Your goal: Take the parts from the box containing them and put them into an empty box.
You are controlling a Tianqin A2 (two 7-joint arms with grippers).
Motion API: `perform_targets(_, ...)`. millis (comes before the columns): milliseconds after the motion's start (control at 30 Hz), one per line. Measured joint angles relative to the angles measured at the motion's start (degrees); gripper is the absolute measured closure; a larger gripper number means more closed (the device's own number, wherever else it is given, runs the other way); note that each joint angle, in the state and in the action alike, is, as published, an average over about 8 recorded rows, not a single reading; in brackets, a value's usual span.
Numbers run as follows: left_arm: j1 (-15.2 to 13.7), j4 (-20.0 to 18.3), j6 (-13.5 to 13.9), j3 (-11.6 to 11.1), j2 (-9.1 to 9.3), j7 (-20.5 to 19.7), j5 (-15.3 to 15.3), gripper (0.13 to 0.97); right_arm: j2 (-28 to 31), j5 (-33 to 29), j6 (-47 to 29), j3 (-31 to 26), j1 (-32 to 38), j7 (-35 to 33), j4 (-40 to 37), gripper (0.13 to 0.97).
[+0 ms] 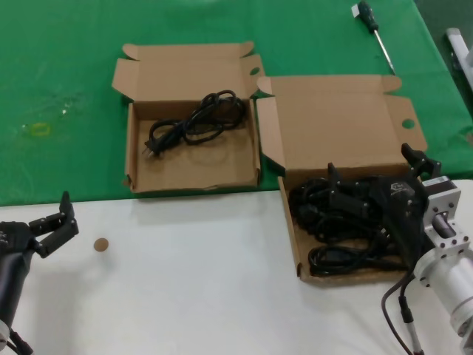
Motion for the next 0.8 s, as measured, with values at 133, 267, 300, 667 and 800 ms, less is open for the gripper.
perform_targets(133,0.0,0.0,0.0,0.0,0.0,0.0,0.0,0.132,0.0,0.0,0.0,0.0,0.0,0.0,0.0,0.129)
perform_targets(267,0.0,0.0,0.0,0.0,0.0,0.0,0.0,0.132,0.0,0.0,0.0,0.0,0.0,0.0,0.0,0.129)
perform_targets(300,0.0,0.0,0.0,0.0,0.0,0.0,0.0,0.132,0.0,0.0,0.0,0.0,0.0,0.0,0.0,0.129)
perform_targets(667,0.0,0.0,0.0,0.0,0.0,0.0,0.0,0.132,0.0,0.0,0.0,0.0,0.0,0.0,0.0,0.129)
perform_targets(800,0.0,0.0,0.0,0.0,0.0,0.0,0.0,0.132,0.0,0.0,0.0,0.0,0.0,0.0,0.0,0.129)
